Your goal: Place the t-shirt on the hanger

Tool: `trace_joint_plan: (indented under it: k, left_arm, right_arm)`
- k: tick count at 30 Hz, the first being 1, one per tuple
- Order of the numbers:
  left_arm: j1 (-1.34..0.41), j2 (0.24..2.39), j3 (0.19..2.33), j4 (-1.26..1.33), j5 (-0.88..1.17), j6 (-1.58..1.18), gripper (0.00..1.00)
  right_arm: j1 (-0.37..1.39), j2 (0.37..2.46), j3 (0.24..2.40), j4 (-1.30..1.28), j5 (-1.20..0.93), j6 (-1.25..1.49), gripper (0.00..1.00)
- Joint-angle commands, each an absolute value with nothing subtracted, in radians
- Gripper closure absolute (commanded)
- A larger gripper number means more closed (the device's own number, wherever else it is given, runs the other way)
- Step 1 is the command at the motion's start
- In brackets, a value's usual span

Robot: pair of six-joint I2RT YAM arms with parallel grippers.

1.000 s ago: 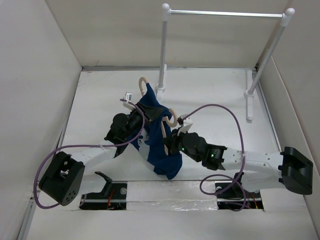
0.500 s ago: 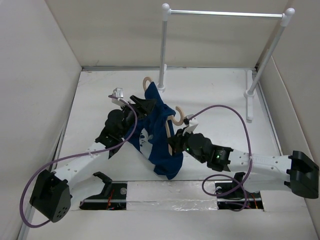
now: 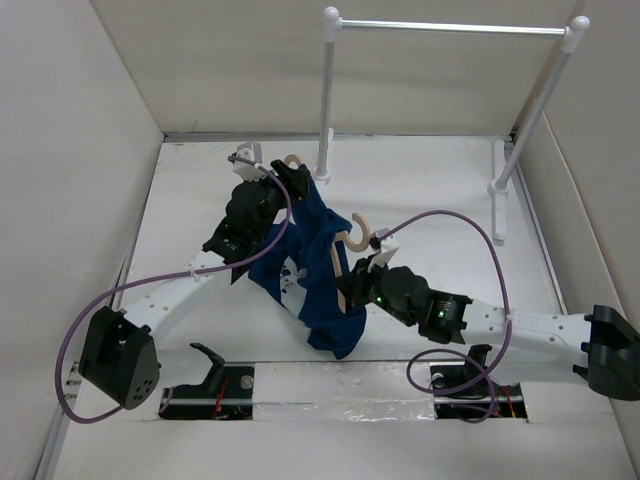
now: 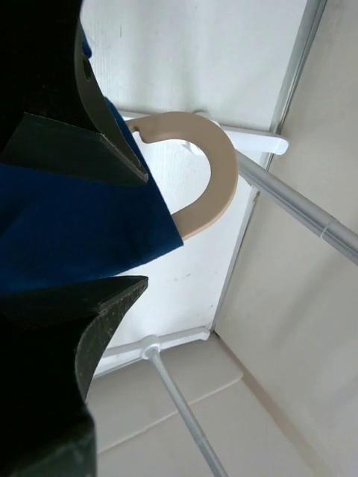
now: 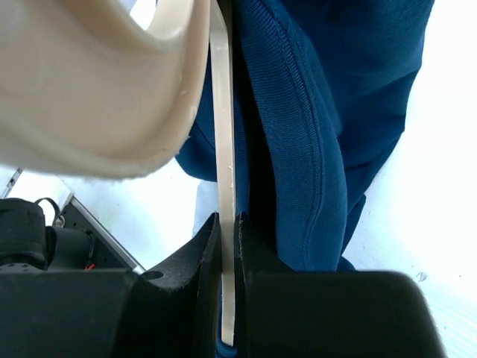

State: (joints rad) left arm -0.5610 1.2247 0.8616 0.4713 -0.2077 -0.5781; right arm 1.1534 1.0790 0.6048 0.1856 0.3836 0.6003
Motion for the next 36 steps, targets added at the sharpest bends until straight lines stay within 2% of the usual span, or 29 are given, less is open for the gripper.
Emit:
trace_joint_plan:
  k: [1, 5, 9, 12, 18, 21, 36]
  left_arm:
    - [-0.56, 1.235, 0.9, 0.495, -0.229, -0.509, 0.53]
    - [-0.56, 1.279, 0.936, 0.486, -0.238, -0.476, 0.55]
    - [-0.56, 1.304, 0.96, 0.474, -0.245, -0.472, 0.68]
    - [-0.56, 1.298, 0.951, 0.502, -0.235, -0.489, 0.85]
    - [-0.56, 1.307, 0.986, 0.462, -0.25, -0.483, 0.96]
    - [-0.56, 1.312, 1.009, 0.448, -0.268, -0.477, 1.0]
    - [-0.45, 1.434, 1.207, 0.356, -0.307, -0.469, 1.0]
  right_arm:
    - [1.154, 1.054, 0.604, 0.235, 0.376, 0.601, 1.0]
    - [1.154, 1.054, 0.604, 0.235, 0.367, 0.601, 1.0]
    - [1.154, 1.051, 0.595, 0.238, 0.368, 0.604, 1.0]
    - [1.154, 1.054, 0.592, 0.236, 0.368, 0.606, 1.0]
    - [1.154, 1.052, 0.584, 0.224, 0.367, 0.615, 1.0]
    - [1.154, 1.039, 0.577, 0.209, 0.361, 0.618, 1.0]
    - [1.154, 0.908, 0.545, 0.114, 0.295, 0.618, 1.0]
